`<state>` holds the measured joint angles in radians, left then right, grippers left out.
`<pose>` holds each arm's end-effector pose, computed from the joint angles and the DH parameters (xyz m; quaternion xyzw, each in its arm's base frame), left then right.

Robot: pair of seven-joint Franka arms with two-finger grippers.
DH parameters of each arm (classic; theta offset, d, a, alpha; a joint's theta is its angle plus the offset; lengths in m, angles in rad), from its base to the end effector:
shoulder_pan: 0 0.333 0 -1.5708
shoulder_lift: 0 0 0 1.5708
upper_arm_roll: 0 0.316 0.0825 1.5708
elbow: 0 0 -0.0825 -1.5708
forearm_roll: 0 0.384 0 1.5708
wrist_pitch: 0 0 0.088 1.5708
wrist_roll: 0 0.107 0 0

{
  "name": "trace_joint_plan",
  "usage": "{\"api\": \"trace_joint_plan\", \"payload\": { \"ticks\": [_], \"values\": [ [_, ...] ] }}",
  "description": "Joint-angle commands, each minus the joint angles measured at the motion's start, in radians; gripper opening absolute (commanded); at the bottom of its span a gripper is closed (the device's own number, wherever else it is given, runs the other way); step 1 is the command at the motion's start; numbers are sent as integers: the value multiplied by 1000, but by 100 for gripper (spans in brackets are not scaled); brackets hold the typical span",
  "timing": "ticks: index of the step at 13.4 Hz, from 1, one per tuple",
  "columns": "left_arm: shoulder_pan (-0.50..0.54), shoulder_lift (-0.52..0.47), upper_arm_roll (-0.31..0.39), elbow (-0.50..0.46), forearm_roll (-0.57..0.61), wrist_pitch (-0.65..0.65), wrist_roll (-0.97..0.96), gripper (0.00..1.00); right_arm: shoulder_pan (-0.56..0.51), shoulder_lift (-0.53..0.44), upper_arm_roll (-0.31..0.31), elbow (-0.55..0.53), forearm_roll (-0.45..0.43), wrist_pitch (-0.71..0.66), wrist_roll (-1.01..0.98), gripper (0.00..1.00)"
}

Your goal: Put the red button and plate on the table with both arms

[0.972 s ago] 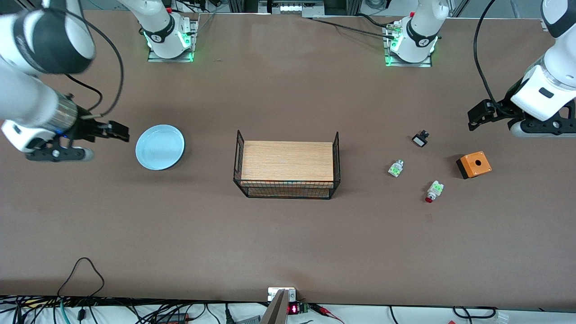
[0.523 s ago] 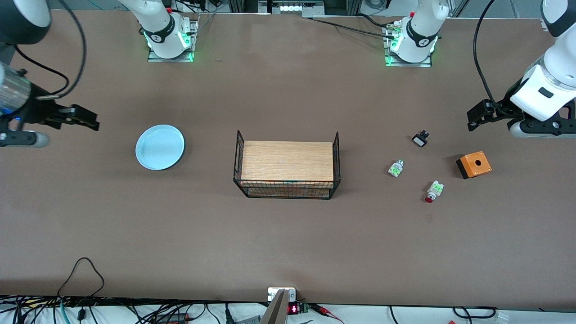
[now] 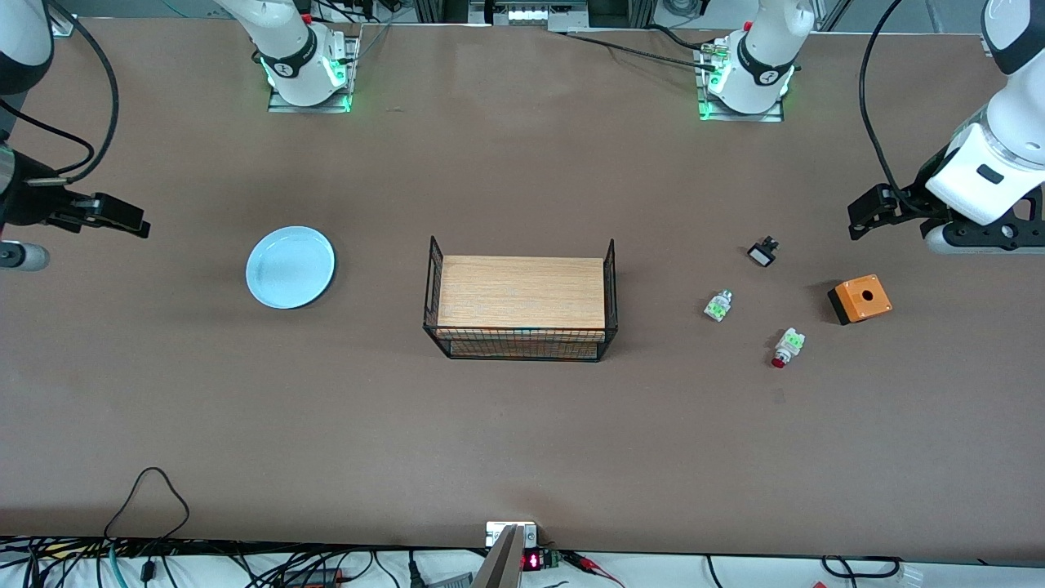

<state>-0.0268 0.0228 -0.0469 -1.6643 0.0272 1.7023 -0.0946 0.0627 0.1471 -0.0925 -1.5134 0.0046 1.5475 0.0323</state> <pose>0.5689 -0.0392 0.5788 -0.9998 -0.0088 -0.0087 0.0123 0.5929 -0.0134 0.5654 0.9979 -0.0310 -0.0562 0.0046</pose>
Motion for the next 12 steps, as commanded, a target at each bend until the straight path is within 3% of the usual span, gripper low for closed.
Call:
{"api": "trace_joint_plan", "payload": {
  "ticks": [1,3,12],
  "values": [
    [5,17,-2,35,-12,-24,-1,100,5,-67,-3,-88,-6,46,-22,100],
    [7,19,-2,35,-13,-23,3,100,5,-112,-3,-128,3,71,-20,100],
    [4,17,-2,37,-13,-26,7,100,3,-101,-1,-85,5,56,-25,100]
  ]
}}
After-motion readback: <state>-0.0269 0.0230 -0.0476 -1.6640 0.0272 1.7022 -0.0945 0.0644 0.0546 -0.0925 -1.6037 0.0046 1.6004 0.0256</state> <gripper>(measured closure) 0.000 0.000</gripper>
